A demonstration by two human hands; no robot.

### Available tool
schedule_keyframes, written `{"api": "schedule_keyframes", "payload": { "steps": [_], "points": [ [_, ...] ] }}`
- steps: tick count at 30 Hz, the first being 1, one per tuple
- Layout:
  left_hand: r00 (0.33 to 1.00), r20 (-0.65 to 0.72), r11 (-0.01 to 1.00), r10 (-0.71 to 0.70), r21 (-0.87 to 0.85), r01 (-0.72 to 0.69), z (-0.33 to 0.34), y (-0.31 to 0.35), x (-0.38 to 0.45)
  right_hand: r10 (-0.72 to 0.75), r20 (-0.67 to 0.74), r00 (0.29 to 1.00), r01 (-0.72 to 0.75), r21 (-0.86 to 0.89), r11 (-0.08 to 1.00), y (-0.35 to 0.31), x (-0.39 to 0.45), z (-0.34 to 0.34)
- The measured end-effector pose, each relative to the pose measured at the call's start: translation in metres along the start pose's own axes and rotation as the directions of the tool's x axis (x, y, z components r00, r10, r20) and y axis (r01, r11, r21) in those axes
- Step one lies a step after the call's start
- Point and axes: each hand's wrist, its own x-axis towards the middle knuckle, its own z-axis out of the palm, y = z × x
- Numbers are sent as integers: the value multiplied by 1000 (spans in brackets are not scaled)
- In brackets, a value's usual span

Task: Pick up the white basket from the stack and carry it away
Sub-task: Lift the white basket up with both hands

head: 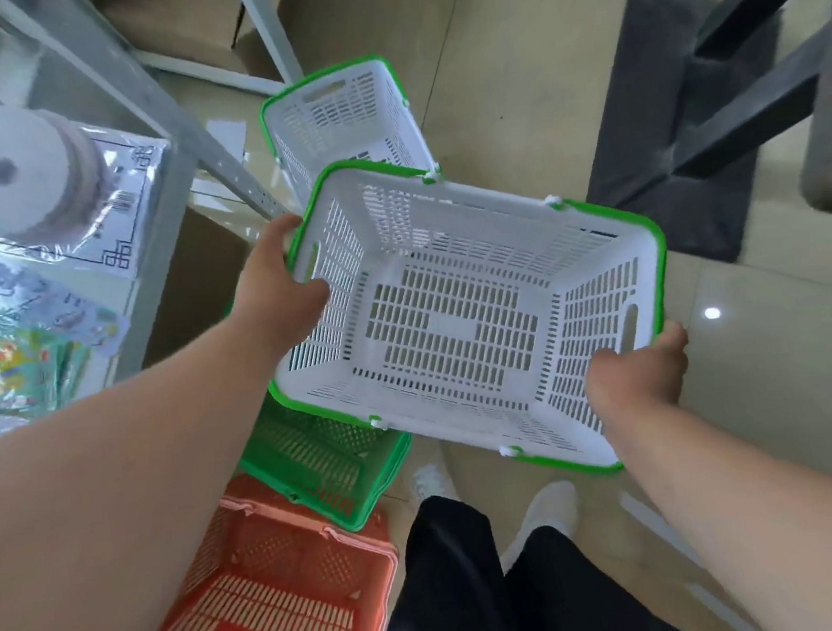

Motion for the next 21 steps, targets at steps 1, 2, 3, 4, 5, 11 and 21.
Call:
{"api": "schedule_keyframes", "payload": {
  "steps": [1,2,3,4,5,11,21],
  "points": [
    [999,-31,999,-20,-25,19,-6,-2,-3,-38,7,999,38,-8,999,-12,0,-2],
    [996,-69,998,-51,-51,48,-12,-4,-6,-78,18,997,78,-14,997,-25,-2,-3],
    [990,-110,994,-88,-77,80,-18,-7,-10,-118,31,993,118,-24,993,-38,-4,-4],
    [981,-150,988,-124,-108,108,-23,-10,-14,-155,43,987,157,-36,987,-52,-8,-5],
    [971,-181,981,-157,-141,132,-28,-14,-18,-189,53,981,192,-50,980,-65,-12,-4],
    [932,-210,931,-297,-282,233,-58,-40,-32,-388,130,913,403,-125,907,-149,-32,-1],
    [917,-54,903,-395,-207,377,-87,-31,-32,-570,322,756,627,-104,772,-275,-8,-31]
  ]
}}
